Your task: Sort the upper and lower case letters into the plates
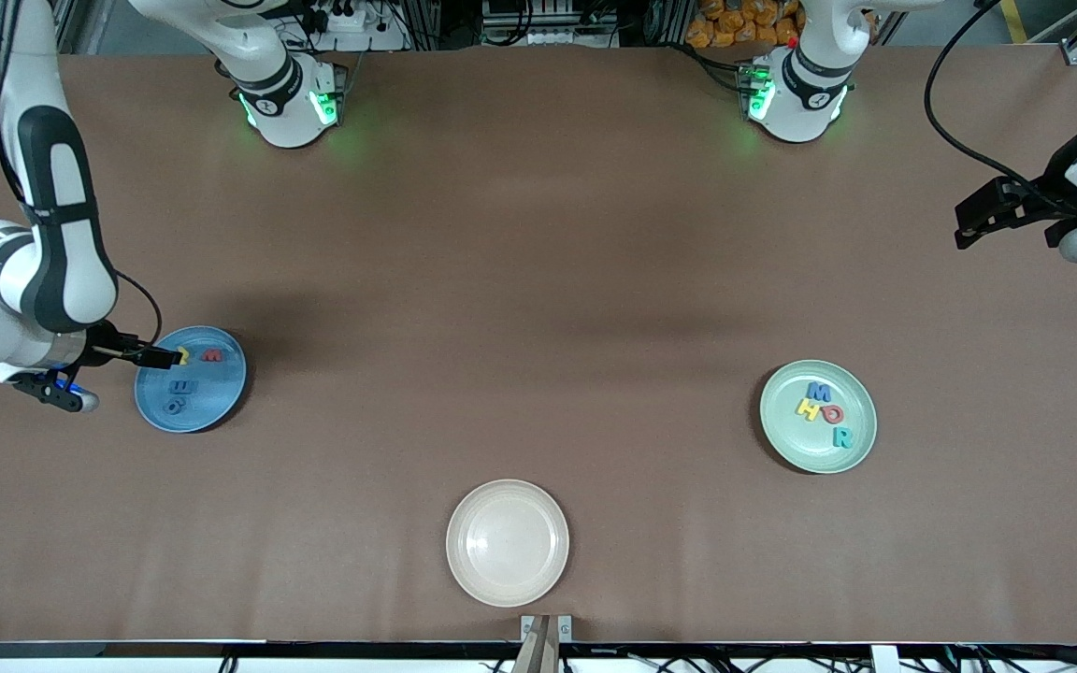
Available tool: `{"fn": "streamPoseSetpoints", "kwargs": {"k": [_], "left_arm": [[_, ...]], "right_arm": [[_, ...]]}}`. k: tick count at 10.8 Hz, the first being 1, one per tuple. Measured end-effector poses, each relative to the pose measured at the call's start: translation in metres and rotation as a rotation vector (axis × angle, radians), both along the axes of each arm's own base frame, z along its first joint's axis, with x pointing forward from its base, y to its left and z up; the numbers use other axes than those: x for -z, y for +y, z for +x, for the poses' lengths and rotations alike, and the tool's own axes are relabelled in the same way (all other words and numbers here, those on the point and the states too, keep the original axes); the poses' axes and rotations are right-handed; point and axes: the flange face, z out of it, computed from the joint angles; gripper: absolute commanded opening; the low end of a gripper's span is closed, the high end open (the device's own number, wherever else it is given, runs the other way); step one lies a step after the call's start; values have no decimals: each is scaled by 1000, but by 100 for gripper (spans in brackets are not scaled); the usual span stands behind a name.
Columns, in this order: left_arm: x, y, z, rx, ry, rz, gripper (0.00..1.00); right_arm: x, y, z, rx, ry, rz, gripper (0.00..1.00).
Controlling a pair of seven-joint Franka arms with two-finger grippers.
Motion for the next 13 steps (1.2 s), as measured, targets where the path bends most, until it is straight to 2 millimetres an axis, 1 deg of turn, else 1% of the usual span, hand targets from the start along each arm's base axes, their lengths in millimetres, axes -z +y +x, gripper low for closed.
{"fn": "streamPoseSetpoints", "kwargs": {"k": [2, 3, 5, 7, 9, 11, 13], "left_arm": [[-3, 0, 0, 0, -6, -1, 100], [-3, 0, 0, 0, -7, -1, 100], [-3, 0, 0, 0, -7, -1, 100], [-3, 0, 0, 0, -7, -1, 100], [-4, 0, 0, 0, -8, -1, 100], [-4, 1, 0, -1, -9, -1, 100], [-4, 1, 0, -2, -9, -1, 100]], "right_arm": [[-17, 17, 3, -7, -13, 13, 100], [-22, 29, 1, -32, -12, 22, 100], [-27, 61, -8, -124, 2, 17, 100], [-28, 87, -27, -197, 25, 3, 100], [-29, 111, -49, -252, 45, -7, 100], [-31, 126, -67, -282, 25, -16, 100], [-25, 141, -85, -312, -23, -30, 100]]}}
